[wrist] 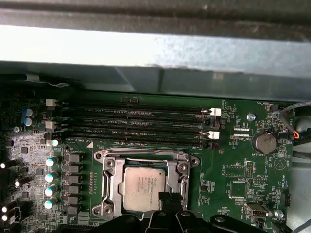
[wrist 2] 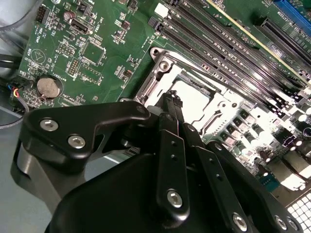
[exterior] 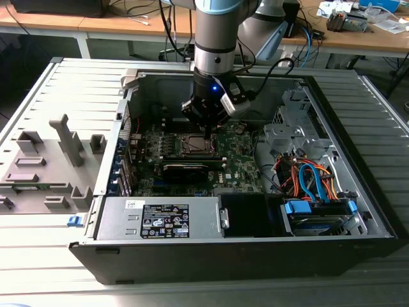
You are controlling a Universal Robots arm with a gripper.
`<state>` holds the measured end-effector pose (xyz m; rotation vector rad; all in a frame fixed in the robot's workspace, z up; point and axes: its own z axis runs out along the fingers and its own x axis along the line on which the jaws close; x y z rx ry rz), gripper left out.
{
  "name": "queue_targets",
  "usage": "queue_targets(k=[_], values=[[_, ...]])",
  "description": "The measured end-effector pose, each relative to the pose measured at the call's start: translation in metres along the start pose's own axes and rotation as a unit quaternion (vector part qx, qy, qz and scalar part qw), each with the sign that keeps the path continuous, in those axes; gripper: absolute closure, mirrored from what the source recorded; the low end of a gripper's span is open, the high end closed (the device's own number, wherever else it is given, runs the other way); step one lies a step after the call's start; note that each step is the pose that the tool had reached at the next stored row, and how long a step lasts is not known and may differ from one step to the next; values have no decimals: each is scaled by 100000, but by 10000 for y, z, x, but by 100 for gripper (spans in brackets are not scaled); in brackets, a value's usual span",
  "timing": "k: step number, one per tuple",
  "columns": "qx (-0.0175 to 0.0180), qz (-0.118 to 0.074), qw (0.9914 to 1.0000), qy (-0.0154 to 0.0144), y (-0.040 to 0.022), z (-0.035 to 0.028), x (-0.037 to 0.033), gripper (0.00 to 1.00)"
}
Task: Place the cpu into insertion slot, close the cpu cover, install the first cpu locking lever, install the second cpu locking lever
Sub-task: 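Install the first cpu locking lever, then install the second cpu locking lever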
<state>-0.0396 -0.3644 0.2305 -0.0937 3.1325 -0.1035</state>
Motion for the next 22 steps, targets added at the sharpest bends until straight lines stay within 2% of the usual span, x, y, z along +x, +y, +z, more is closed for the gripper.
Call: queue_targets(k=[3, 8, 13, 17, 18, 19, 20, 21, 22], values=[[4, -3, 100000, 5, -2, -2, 0, 89], [5, 0, 100000, 5, -68, 3, 4, 89], [3, -3, 100000, 6, -197, 21, 11, 89], [-100, 0, 100000, 2, -344, 63, 20, 89], [-291, 1, 100000, -8, -366, 69, 21, 89], [-1369, 8, 99991, -78, -405, 80, 23, 89], [-3188, 23, 99949, -185, -449, 85, 26, 89], [-4065, 24, 99917, -238, -518, 92, 30, 89], [-4143, -227, 99914, -244, -592, 100, 35, 89]])
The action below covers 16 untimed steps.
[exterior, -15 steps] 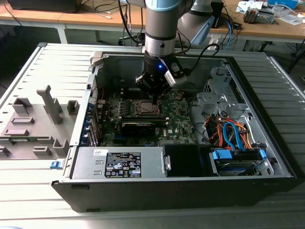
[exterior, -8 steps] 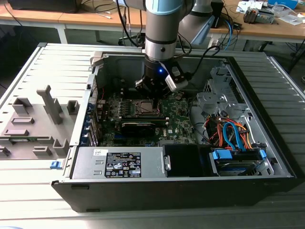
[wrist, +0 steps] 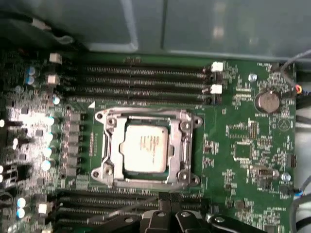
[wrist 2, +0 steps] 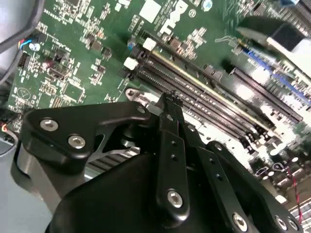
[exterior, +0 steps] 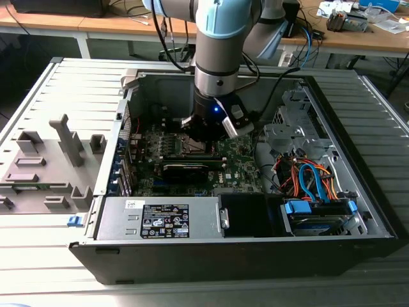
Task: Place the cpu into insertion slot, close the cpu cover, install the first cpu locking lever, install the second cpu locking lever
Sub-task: 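Install the second cpu locking lever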
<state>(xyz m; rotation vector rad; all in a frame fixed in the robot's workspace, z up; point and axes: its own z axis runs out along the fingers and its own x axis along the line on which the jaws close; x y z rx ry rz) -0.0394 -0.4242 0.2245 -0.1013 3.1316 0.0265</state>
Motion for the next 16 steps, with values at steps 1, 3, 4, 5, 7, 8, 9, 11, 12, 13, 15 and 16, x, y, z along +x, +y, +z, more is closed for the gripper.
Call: queue_targets(k=[1, 3, 4, 5, 7, 8, 9, 11, 12, 13, 15, 16], values=[[-13, -1789, 99984, 29, -6, 8, 1, 89], [-370, -2787, 99960, 16, -14, 20, 0, 89], [-576, -2798, 99959, -6, -17, 25, 1, 89], [-986, -2801, 99956, -45, -20, 37, 2, 89], [-1293, -2800, 99952, -76, -22, 56, 4, 89], [-1633, -2941, 99943, -98, -33, 71, 22, 89], [-2230, -3369, 99918, -143, -49, 85, 61, 89], [-2883, -3775, 99887, -187, -65, 93, 91, 89], [-3153, -3940, 99872, -206, -71, 96, 102, 89], [-3757, -4312, 99836, -253, -84, 101, 125, 89], [-4510, -4946, 99775, -299, -115, 108, 167, 89], [-4597, -5107, 99763, -302, -128, 110, 182, 89]])
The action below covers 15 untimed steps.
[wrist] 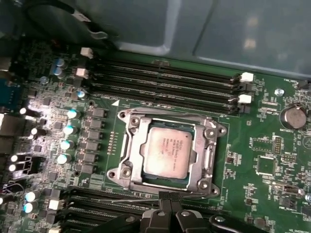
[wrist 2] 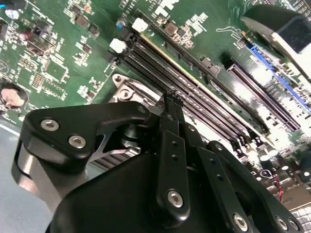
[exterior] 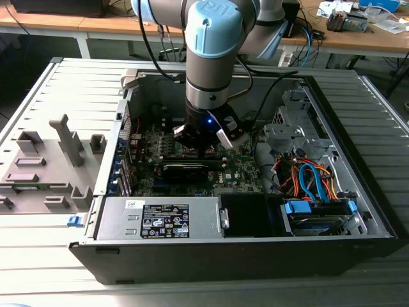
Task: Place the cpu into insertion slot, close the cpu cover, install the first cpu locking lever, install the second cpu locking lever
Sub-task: 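Install the second cpu locking lever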
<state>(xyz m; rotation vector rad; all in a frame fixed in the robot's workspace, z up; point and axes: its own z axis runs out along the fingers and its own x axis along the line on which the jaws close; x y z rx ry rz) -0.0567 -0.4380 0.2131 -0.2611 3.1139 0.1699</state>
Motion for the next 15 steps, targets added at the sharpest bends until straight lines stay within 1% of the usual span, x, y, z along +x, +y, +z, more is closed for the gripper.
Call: queue_targets(k=[2, 4, 6, 7, 8, 10, 12, 15], values=[[-167, -294, 99999, 7, -24, 1, 38, 89], [-528, -650, 99996, -16, -46, 6, 89, 89], [-892, -815, 99993, -59, -47, 8, 120, 89], [-1169, -931, 99989, -95, -46, 9, 142, 89], [-1296, -995, 99987, -107, -44, 11, 160, 89], [-1447, -1088, 99984, -127, -38, 14, 203, 89], [-1471, -1115, 99983, -127, -32, 15, 243, 89], [-1671, -1243, 99978, -150, -24, 22, 296, 89]])
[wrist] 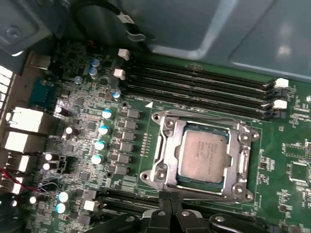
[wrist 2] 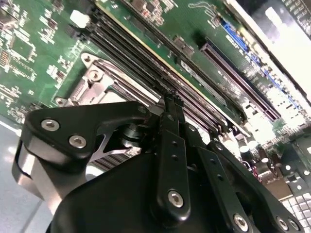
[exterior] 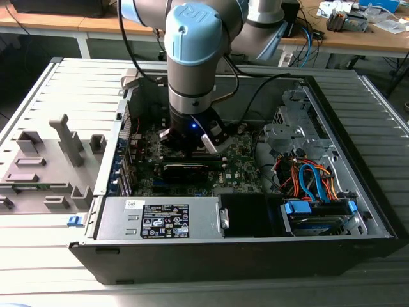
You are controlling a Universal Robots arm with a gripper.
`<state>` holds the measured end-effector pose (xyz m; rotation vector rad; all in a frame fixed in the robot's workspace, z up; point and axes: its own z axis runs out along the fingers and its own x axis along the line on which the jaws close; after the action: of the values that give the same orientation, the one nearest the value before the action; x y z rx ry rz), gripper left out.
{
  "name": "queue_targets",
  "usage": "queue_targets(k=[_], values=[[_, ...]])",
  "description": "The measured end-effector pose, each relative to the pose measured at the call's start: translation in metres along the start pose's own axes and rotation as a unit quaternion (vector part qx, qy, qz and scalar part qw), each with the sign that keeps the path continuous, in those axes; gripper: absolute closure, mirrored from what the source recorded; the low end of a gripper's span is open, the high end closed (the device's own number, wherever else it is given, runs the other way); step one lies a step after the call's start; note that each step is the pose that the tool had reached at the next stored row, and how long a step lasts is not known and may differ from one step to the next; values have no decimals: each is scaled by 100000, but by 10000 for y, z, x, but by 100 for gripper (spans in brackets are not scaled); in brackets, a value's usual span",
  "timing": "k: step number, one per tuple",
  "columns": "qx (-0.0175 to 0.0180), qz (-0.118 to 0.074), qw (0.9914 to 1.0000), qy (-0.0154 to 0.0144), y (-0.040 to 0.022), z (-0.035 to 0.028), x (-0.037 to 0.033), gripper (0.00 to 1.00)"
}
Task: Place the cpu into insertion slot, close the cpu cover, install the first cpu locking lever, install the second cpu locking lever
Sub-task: 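Install the second cpu locking lever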
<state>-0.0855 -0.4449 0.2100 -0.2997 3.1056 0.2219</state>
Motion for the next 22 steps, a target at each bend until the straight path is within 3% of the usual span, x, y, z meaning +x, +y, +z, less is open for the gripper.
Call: queue_targets(k=[11, 19, 22], values=[[-330, -1105, 99993, 98, 30, 36, 175, 89], [-442, -2186, 99975, 248, 60, 54, 208, 89], [-696, -2600, 99963, 250, 81, 58, 202, 89]])
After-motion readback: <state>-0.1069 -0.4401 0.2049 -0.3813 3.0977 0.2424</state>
